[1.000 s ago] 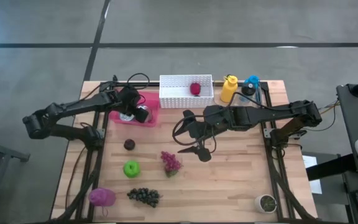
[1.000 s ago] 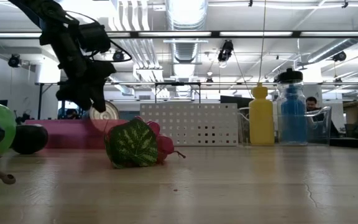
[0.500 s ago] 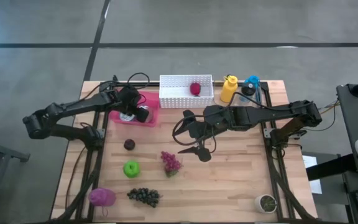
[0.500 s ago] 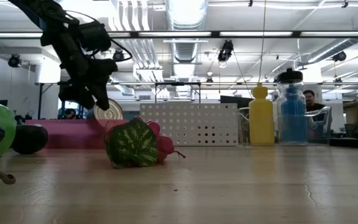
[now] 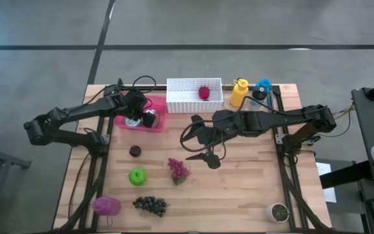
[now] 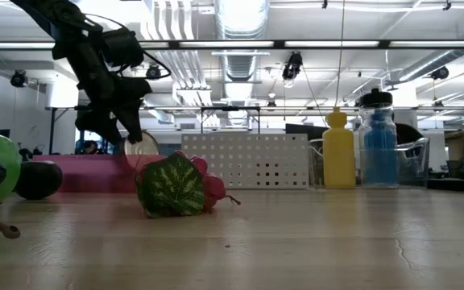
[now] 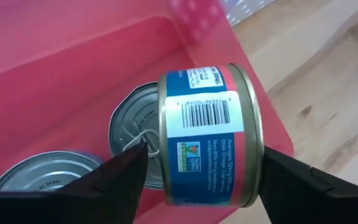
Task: Pick & Place Food Item
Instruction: Put the blue pink tuna can into the pink bin
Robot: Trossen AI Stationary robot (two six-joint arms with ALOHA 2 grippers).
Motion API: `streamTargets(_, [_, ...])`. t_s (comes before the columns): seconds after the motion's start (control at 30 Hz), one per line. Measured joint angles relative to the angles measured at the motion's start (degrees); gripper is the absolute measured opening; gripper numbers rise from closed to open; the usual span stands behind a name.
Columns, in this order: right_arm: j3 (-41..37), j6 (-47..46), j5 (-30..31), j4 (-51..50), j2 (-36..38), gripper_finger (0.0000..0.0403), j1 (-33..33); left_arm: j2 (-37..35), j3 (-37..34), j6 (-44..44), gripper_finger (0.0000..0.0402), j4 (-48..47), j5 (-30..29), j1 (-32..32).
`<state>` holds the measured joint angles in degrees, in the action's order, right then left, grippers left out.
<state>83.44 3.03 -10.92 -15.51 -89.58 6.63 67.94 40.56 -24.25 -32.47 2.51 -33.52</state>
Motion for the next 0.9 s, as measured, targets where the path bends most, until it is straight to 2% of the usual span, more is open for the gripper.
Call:
streamTargets(0.2, [0.00, 0.02, 0.00, 0.00, 0.00, 0.0301, 0.00, -1.40, 0.02, 0.27, 0.0284, -0.47, -0.57, 0.00])
streamTargets(0.63, [0.00, 0.04, 0.00, 1.13, -0.44, 0.0311, 0.00, -5.28, 0.04, 0.24, 0.0270, -5.87, -11.23, 0.00])
streamTargets(0.9, [0.00, 0.02, 0.00, 1.30, -0.44, 0.0324, 0.00, -5.22, 0.04, 0.22, 0.0264, -6.60, -11.99, 0.00])
